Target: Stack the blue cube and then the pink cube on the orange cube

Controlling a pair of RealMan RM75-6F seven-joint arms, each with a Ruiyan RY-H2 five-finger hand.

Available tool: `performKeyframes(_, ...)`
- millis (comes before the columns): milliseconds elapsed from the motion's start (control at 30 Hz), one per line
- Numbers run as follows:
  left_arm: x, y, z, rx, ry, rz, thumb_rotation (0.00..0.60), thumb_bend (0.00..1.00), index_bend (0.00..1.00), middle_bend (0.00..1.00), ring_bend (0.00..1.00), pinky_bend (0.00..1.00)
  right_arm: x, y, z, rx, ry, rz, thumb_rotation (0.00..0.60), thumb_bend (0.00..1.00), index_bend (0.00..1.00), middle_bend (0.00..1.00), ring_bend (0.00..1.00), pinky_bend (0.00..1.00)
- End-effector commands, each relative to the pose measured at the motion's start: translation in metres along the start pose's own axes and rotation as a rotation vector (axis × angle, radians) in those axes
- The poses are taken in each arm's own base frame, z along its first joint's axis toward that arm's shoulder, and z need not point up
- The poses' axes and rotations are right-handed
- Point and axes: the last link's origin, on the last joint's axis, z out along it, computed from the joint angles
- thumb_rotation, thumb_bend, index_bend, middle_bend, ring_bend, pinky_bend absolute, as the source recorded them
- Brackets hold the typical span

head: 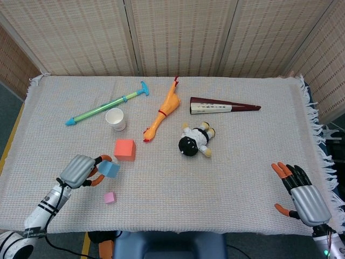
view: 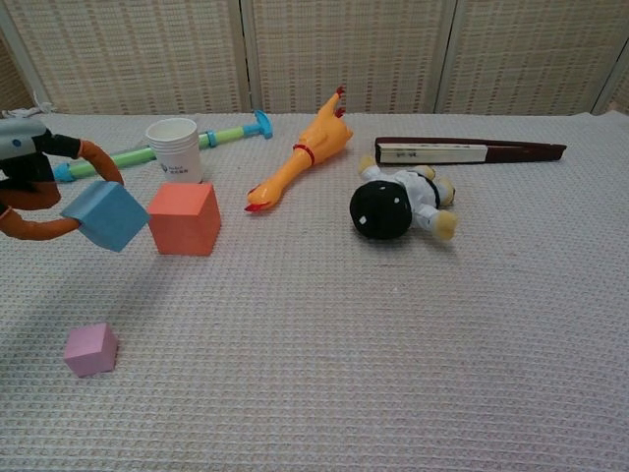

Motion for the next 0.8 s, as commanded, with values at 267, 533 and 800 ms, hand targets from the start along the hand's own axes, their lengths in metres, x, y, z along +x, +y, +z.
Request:
performKeyframes(267,0.024,0.038,0.046,0.233,-0.004,-0.021,0.6,0.38,0.6,1.0,1.0,1.0,0.0,0.002,0.0,-0.005,-0.015,0.004,0.6,0.06,0.0,0.0,0.0,0.0)
performKeyframes(533,0.034,0.06,0.072,0.322,0.009,-0.009,0.6,0.38,0.63,1.0,1.0,1.0,0.002,0.005,0.0,-0.011,-0.021,0.011,0.6,0.06,0.0,0.0,0.0,0.0)
performKeyframes(800,0.039,0.081,0.082,0.328,-0.061,-0.119,0.6,0.39,0.64,1.0,1.0,1.0,0.004,0.006,0.0,-0.012,-0.026,0.023,0.6,0.06,0.0,0.0,0.0,0.0)
